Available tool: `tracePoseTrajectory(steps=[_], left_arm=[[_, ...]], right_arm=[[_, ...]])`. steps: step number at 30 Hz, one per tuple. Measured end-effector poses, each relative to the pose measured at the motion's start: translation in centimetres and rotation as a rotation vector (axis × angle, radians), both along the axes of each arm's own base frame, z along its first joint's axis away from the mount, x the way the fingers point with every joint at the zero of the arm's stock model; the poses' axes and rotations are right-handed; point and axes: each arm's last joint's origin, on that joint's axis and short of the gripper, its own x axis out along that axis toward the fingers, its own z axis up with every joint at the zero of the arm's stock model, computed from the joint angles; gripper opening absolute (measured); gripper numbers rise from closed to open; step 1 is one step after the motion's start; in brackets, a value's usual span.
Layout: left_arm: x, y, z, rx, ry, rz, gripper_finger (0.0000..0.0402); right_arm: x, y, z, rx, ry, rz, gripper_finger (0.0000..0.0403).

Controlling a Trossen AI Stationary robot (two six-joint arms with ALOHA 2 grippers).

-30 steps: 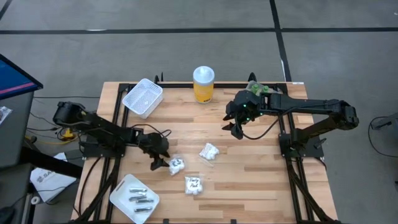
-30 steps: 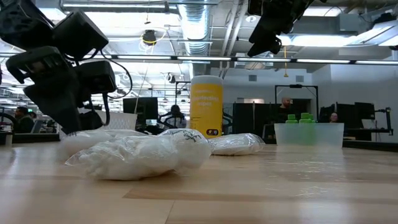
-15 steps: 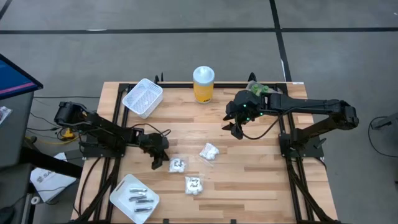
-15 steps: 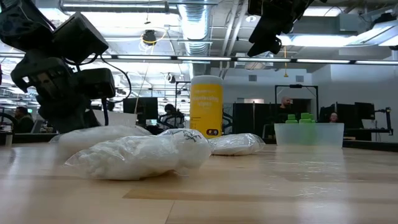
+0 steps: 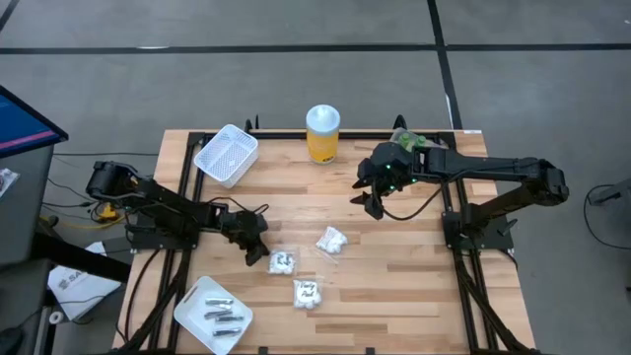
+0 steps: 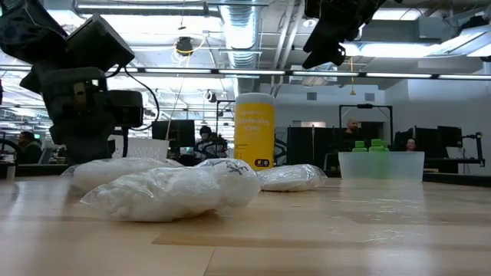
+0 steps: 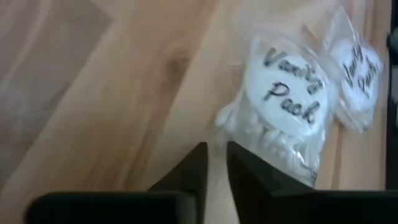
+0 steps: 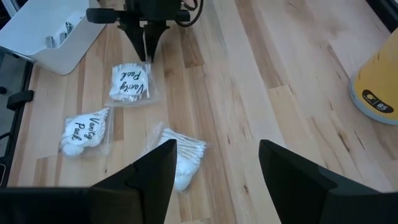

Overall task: Pick & Place Travel size toiletries
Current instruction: Put the white cotton pack into the white basket

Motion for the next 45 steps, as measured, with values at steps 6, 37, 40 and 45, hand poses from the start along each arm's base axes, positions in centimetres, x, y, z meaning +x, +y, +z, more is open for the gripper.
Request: tracePoseTrajectory(steps=[6, 37, 40, 45], left_arm=[[0.2, 0.4, 0.2, -0.094, 0.010, 0.098, 0.0154], [1.4, 0.4, 0.1, -0.448, 0.046, 0.453, 0.0266], [2.0, 0.1, -0.5, -0.475, 0.019, 0.446, 0.0266], [2.8, 0.1, -0.9, -0.514, -0.039, 0.437, 0.0257]], right_arm=[[0.1, 0.0, 0.1, 0.007, -0.011, -0.009, 0.0221], [0.1, 0.0, 0.1, 0.023, -0.007, -0.023, 0.0221], [0.1, 0.0, 0.1, 0.023, -0.007, -0.023, 0.0221], [0.1, 0.0, 0.0, 0.019, -0.007, -0.019, 0.0221]])
